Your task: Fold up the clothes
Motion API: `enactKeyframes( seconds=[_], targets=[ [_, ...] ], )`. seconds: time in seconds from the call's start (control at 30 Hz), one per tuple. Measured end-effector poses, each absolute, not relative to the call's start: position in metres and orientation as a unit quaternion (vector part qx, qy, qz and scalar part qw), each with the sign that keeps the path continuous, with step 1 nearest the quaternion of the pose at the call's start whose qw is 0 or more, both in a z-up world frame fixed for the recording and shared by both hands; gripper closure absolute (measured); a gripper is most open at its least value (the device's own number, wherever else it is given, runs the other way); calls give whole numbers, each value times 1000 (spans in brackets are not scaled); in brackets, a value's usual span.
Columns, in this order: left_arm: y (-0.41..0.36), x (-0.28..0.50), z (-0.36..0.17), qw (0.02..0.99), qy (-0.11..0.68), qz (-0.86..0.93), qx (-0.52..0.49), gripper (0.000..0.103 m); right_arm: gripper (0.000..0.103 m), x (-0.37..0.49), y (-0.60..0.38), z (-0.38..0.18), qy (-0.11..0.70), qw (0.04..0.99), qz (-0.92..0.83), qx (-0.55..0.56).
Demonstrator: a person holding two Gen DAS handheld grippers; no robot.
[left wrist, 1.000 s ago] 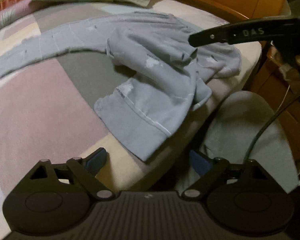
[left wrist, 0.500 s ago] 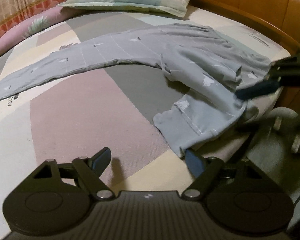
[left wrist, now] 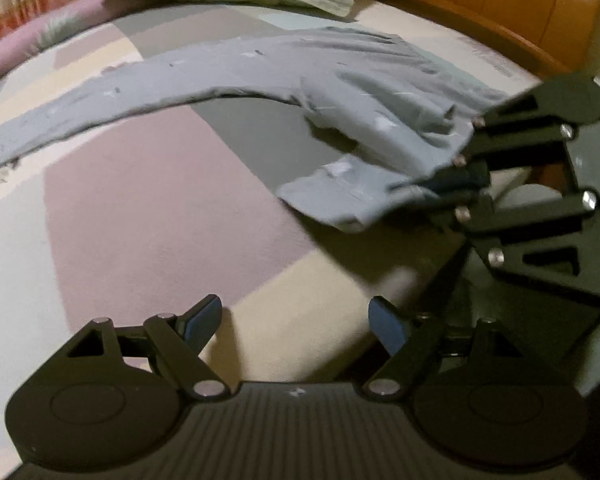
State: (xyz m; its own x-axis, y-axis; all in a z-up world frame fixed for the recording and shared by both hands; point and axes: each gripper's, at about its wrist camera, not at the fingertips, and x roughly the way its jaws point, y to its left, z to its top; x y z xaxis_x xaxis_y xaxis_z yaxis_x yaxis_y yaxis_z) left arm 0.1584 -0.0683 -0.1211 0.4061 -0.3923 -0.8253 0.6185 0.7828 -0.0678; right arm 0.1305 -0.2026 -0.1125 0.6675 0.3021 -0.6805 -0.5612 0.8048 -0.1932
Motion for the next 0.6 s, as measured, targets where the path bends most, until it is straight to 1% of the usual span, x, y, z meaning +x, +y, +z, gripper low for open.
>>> enactKeyframes(
  seconds=[0.1,0.23,0.43,0.6],
  targets=[
    [-66,160,-121,830,450,-306,123,23,95,129,-201,-102,320,897,255,-168],
    [-57,162,-119,833,448,-295,135,23,95,135,-188,-101,317,898,260,-162],
    [-18,169,-112,841,453,-263,135,23,95,159,-172,-109,345,891,274,-113],
    [19,173,-109,847,460,-229,138,23,95,164,-148,-107,343,884,297,-112]
  ],
)
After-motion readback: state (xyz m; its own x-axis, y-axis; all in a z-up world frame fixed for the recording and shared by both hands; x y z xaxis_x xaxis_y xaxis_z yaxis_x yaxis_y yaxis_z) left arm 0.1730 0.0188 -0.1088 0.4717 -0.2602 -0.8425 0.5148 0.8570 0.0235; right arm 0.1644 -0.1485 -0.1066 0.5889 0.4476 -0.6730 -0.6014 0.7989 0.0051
